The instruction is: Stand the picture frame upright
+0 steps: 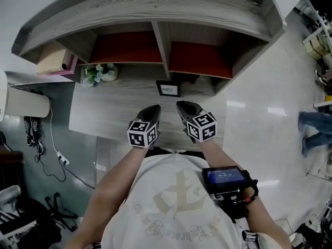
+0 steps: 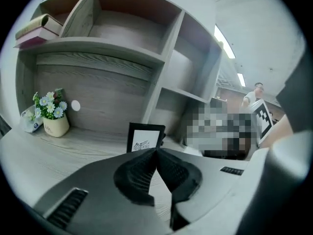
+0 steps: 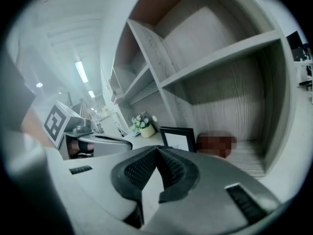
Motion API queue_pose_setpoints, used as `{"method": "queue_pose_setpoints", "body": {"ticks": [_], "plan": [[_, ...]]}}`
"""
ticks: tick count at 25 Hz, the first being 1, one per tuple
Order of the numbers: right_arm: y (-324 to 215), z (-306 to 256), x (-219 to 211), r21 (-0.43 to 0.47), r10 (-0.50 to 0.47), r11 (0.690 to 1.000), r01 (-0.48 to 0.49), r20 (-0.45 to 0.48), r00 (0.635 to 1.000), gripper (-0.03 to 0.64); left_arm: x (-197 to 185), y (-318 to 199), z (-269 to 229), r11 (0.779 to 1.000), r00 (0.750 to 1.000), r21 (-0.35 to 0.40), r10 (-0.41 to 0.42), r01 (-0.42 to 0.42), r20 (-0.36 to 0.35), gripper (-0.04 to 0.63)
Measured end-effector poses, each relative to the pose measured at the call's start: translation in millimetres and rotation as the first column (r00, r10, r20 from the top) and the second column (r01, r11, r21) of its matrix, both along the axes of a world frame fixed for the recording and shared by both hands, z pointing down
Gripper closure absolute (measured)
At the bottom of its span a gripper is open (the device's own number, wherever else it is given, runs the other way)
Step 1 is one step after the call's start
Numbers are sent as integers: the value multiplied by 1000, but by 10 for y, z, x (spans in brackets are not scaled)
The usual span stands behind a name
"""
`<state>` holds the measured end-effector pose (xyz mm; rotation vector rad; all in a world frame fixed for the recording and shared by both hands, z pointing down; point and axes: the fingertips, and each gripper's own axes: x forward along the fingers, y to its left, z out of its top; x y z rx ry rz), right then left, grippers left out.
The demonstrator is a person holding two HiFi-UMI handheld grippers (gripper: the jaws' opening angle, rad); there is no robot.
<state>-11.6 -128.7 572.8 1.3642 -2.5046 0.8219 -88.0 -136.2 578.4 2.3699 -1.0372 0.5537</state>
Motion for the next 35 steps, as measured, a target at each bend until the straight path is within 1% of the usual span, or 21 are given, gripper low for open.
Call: {"method": "queue_pose_setpoints", "body": {"ticks": [5, 9, 17, 22, 29, 35], "plan": [[233, -152, -53, 30, 5, 1000, -5, -2, 1000, 614, -117, 155, -157, 999, 998, 13, 30, -30, -49, 583], [397, -277, -85, 58, 36, 998, -35, -3, 999, 614, -275, 249, -249, 997, 995, 33, 70, -68, -66, 583], [600, -396, -119, 88, 98, 991, -96, -12, 995, 614, -555, 345, -297, 992, 987, 39, 120, -117, -105, 583], [582, -392, -176, 94, 134, 987, -132, -19, 991, 614, -589, 286, -285, 988, 980, 40, 156, -152, -122, 583], [588, -385, -198, 87, 185, 980, -181, -31, 982, 614, -543, 257, -254, 978, 969, 37, 207, -204, -136, 583], [635, -367, -238, 83, 201, 977, -198, -24, 979, 614, -574, 284, -217, 975, 966, 32, 221, -219, -135, 583]]}}
